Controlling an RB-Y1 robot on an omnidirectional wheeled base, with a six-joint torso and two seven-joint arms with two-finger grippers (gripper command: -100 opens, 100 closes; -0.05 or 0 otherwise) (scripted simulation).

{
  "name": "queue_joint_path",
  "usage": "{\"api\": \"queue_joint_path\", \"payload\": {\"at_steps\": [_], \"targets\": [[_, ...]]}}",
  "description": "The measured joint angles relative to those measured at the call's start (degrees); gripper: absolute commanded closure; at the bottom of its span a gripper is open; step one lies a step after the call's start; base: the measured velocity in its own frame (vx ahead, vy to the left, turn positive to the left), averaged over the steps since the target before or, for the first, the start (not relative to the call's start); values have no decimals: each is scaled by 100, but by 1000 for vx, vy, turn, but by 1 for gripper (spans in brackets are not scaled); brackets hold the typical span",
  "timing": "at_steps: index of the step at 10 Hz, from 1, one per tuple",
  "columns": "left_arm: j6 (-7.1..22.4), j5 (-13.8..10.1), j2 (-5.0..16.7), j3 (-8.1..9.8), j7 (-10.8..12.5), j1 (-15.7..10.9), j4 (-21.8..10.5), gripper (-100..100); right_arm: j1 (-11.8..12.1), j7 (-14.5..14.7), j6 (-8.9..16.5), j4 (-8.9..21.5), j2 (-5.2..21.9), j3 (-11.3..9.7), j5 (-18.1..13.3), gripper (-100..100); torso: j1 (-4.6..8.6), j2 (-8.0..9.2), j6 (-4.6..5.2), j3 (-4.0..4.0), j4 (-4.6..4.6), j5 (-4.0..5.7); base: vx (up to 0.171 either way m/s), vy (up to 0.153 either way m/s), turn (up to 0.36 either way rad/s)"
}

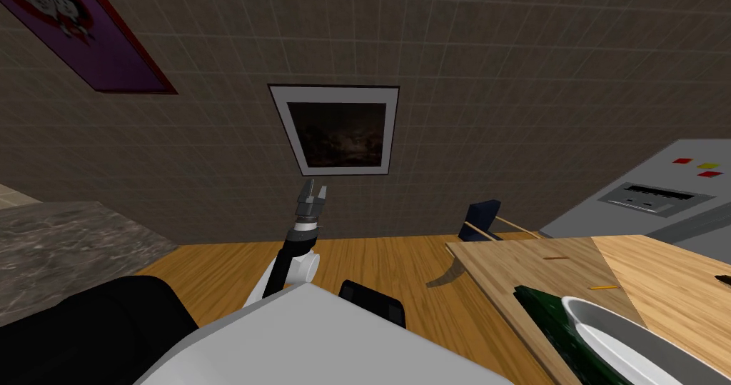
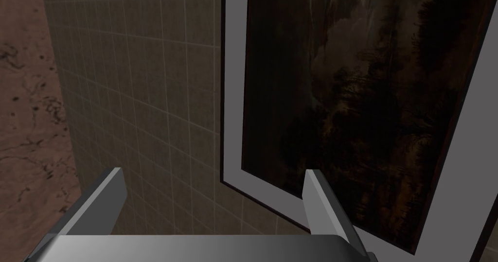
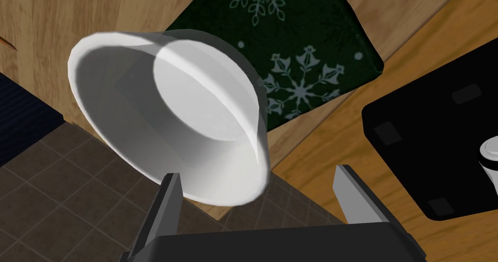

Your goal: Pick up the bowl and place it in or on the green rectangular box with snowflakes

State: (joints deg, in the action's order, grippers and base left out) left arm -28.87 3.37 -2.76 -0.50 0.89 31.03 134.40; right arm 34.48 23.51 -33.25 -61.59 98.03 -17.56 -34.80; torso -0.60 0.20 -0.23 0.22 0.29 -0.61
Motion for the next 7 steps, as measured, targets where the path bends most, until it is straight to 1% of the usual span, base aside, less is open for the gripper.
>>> {"api": "queue_joint_path", "payload": {"at_steps": [1, 2, 7], "targets": [[0, 0, 0, 0, 0, 0, 0, 0, 132, -17, 1, -106, 122, 66, 96, -100, -2, 0, 0, 0, 0, 0, 0, 0, 0], [0, 0, 0, 0, 0, 0, 0, 0, 146, -21, 8, -121, 135, 75, 108, 0, -3, 0, 0, 0, 0, 1, 0, 0, 0], [0, 0, 0, 0, 0, 0, 0, 0, 145, -21, 7, -119, 134, 74, 107, 0, -5, 0, 0, 0, 0, 0, 0, 0, 0]]}}
